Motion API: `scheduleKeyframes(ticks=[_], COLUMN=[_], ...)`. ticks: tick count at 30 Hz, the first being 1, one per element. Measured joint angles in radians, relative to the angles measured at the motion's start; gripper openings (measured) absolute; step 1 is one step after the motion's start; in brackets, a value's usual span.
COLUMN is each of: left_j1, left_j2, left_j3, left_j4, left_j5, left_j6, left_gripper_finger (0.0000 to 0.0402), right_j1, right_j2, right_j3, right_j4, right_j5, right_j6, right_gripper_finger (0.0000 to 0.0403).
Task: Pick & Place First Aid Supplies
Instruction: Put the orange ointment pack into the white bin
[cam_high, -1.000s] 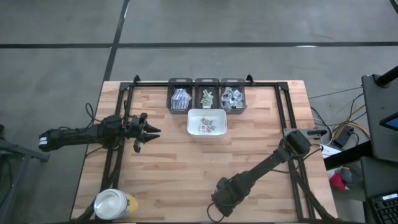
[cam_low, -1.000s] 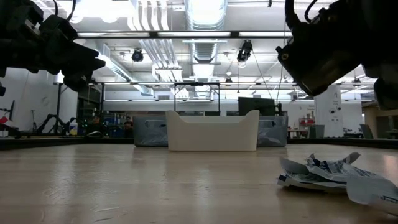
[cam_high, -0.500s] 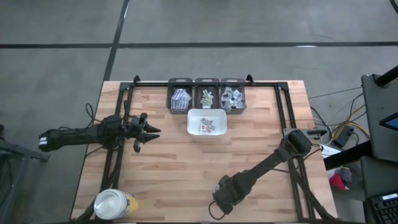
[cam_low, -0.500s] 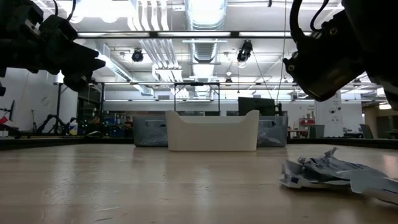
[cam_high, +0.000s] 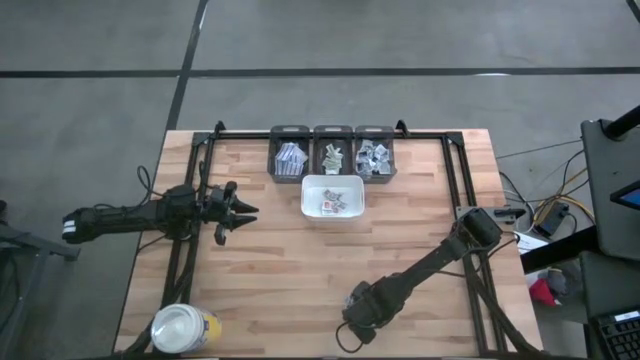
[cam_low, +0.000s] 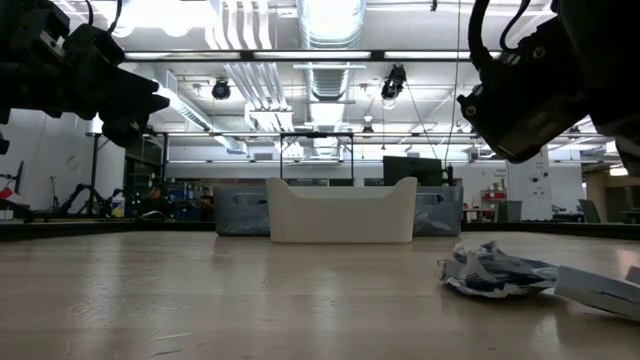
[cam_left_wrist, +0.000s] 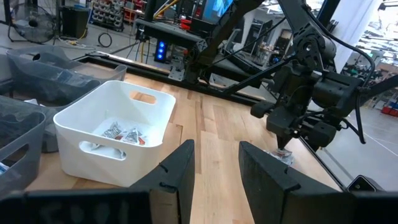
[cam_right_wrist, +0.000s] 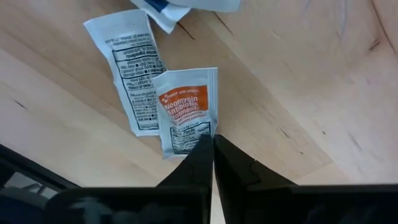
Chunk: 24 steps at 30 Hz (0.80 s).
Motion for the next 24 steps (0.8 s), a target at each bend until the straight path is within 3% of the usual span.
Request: scheduleKeyframes(ticks=[24], left_j1=[0.0], left_j2=[0.001], left_j3=[0.0], left_j4=[-0.001], left_j5=[0.0], left_j6=[0.001], left_gripper_finger=[0.012], right_j1=[0.0], right_j2=[-0.126], right_j3=[-0.003], right_j4=[-0.052], right_j5=[0.004], right_j6=[-0.185], right_gripper_finger=[0.0008])
